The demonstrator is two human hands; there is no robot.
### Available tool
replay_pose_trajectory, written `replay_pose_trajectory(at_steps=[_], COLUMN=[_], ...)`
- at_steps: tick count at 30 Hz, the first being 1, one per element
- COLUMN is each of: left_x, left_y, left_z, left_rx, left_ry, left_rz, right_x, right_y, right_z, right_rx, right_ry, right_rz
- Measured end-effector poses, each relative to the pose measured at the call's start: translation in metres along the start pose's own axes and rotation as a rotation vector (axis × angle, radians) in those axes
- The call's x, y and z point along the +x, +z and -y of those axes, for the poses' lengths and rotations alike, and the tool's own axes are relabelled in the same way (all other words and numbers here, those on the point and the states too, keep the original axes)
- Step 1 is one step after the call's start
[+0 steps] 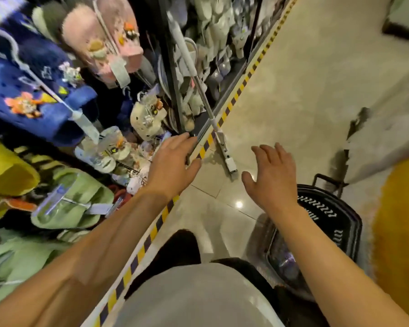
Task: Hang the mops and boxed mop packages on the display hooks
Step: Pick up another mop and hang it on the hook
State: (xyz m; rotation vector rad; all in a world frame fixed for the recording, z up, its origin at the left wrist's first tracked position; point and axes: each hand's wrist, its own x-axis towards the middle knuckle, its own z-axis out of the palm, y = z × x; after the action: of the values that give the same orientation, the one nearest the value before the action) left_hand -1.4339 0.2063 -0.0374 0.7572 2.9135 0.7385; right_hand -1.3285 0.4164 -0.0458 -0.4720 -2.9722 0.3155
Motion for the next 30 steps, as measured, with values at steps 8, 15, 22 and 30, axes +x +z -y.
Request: replay_pose_trajectory(at_steps=[8, 15, 22, 30], left_x=[0.173, 0.301, 0.366, 0.432], left_y=[0.021, 0.011, 0.003, 0.023], left_z=[0.01, 0.037, 0.051, 0.042], left_rx=[-0.097, -0.115, -0.109, -0.166], left_ry=[-0.142, -0.368, -0.621, -0.993], left_rz=[-0.091, -0.23, -0.371, -0.636], right_x=[0.203, 0.376, 0.494, 0.581], right_y=[0.004, -0.005, 0.006, 0.033], right_z=[-0.026, 0.004, 0.045, 0.018], right_rx=[-0.071, -0.094, 0.019, 0.104], right_ry=[-0.193, -0.43, -0.736, -1.045], right_rz=[0.018, -0.003, 0.013, 0.12])
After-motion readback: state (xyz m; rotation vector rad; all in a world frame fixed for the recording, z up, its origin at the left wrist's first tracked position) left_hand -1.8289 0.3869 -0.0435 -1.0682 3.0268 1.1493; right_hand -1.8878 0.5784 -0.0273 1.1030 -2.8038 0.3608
